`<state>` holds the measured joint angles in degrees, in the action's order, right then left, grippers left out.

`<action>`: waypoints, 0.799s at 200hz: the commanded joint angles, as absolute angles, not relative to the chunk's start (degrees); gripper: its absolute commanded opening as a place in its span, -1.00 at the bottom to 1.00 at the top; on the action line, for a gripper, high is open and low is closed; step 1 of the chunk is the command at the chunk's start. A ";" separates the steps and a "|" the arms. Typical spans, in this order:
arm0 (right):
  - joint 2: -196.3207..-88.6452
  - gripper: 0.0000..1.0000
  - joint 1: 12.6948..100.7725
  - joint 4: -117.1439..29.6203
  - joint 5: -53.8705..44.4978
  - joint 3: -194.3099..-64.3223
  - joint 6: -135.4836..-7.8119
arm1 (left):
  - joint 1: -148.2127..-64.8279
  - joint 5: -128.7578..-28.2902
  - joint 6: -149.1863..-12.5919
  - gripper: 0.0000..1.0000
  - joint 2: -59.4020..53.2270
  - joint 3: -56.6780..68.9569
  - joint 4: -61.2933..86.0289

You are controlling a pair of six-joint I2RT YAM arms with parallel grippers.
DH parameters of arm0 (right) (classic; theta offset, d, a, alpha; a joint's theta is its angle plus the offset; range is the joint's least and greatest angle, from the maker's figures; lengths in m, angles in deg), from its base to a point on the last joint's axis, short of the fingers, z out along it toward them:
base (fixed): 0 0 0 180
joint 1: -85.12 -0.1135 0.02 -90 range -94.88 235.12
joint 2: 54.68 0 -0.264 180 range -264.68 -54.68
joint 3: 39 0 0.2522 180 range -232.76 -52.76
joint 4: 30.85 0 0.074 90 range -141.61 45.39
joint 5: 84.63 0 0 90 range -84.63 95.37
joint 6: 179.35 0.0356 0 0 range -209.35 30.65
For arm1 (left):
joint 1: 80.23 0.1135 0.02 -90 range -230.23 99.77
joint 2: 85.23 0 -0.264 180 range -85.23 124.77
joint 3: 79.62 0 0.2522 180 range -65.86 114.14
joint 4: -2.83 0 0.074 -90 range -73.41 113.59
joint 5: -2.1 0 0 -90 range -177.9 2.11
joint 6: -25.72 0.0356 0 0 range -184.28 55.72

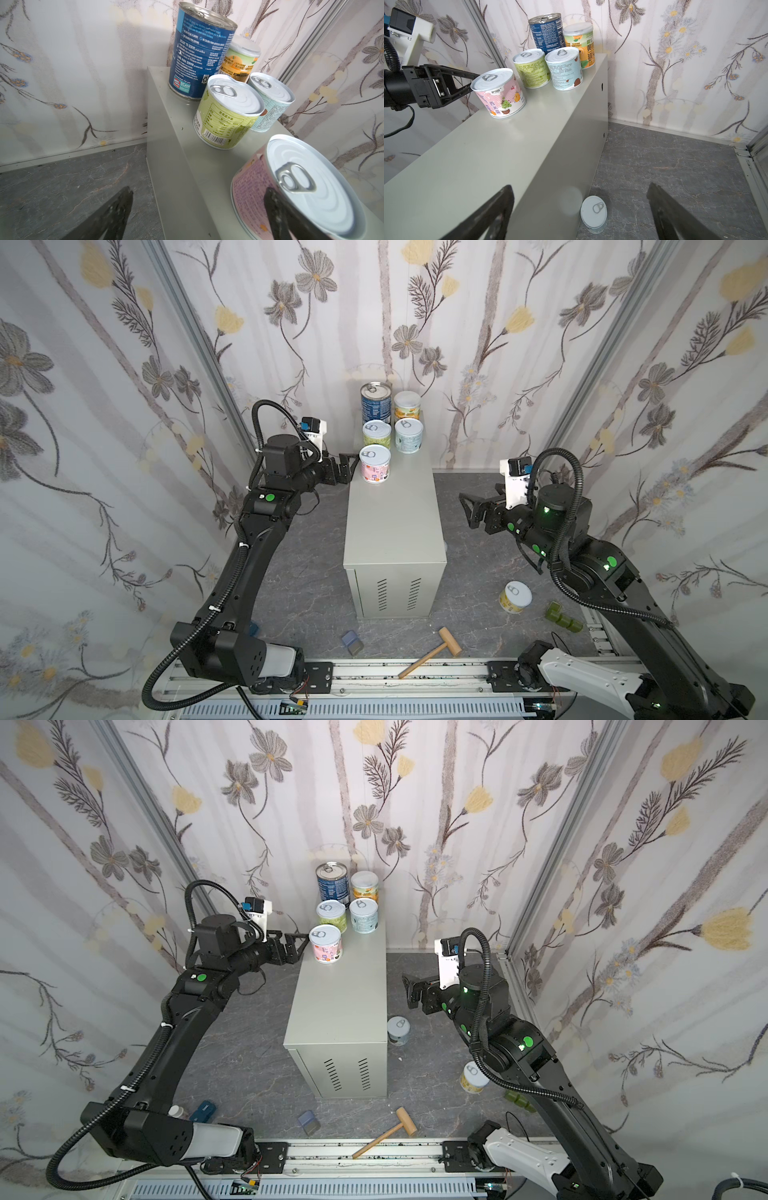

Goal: Place and organize the canned foods onto the counter
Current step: 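Move the right gripper beside the cabinet toward the pale-teal can on the floor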

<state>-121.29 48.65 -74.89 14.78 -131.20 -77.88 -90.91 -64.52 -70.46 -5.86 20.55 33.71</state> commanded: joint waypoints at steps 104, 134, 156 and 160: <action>-121.61 0.99 48.93 -73.46 14.55 -130.38 -77.74 | -91.90 -68.60 -69.13 1.00 -7.33 20.60 33.40; -124.46 0.99 48.91 -73.21 14.04 -132.86 -78.18 | -91.69 -72.04 -68.57 1.00 -8.90 20.98 35.62; -125.46 0.99 48.96 -71.97 14.30 -133.40 -78.21 | -91.56 -74.27 -68.50 1.00 -10.08 21.33 38.05; -125.67 0.99 48.95 -71.88 14.54 -133.43 -78.24 | -91.57 -74.63 -68.46 1.00 -10.39 21.33 38.50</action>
